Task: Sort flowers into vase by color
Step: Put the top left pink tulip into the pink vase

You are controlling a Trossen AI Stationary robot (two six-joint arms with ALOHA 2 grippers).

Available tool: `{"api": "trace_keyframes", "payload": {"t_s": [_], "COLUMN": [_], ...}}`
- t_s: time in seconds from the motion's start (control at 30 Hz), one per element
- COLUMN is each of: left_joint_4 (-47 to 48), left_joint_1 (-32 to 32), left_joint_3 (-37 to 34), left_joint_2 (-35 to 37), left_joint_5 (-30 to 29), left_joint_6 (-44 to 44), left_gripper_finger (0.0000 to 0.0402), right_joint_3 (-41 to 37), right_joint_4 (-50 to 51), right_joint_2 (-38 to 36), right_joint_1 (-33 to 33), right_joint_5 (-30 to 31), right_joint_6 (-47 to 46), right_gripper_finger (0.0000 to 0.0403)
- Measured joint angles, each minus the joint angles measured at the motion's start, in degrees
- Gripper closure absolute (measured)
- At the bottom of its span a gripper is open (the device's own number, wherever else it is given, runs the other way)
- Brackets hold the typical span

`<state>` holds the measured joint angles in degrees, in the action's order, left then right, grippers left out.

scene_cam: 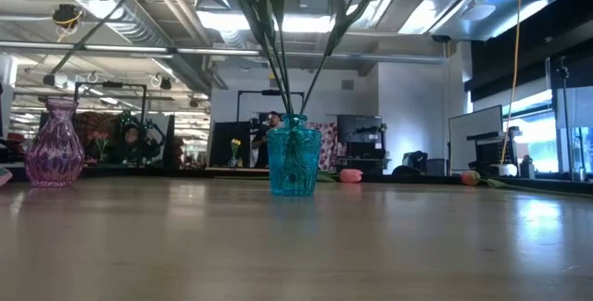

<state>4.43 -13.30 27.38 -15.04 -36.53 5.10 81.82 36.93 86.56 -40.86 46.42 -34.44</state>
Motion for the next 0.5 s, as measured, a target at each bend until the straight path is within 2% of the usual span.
{"api": "trace_keyframes", "payload": {"t_s": [0.13,0.27,0.43,0.5], "left_joint_4": [1.2,4.5,2.6,0.9], "left_joint_1": [-0.8,-0.7,-0.7,-0.7], "left_joint_3": [0.0,-0.1,-3.2,-4.6], "left_joint_2": [2.0,3.5,5.5,6.3], "left_joint_5": [-1.8,-4.0,-5.4,-7.9], "left_joint_6": [4.2,4.7,4.7,5.0], "left_gripper_finger": [0.0397,0.0398,0.0398,0.0398], "right_joint_3": [0.0,0.0,0.0,0.0], "right_joint_4": [0.0,0.0,0.0,0.0], "right_joint_2": [0.0,0.0,0.0,0.0], "right_joint_1": [0.0,0.0,0.0,0.0], "right_joint_5": [0.5,1.1,2.6,3.1], "right_joint_6": [-0.5,-1.4,-1.5,-1.5], "right_gripper_finger": [0.0072,0.0072,0.0072,0.0072]}}
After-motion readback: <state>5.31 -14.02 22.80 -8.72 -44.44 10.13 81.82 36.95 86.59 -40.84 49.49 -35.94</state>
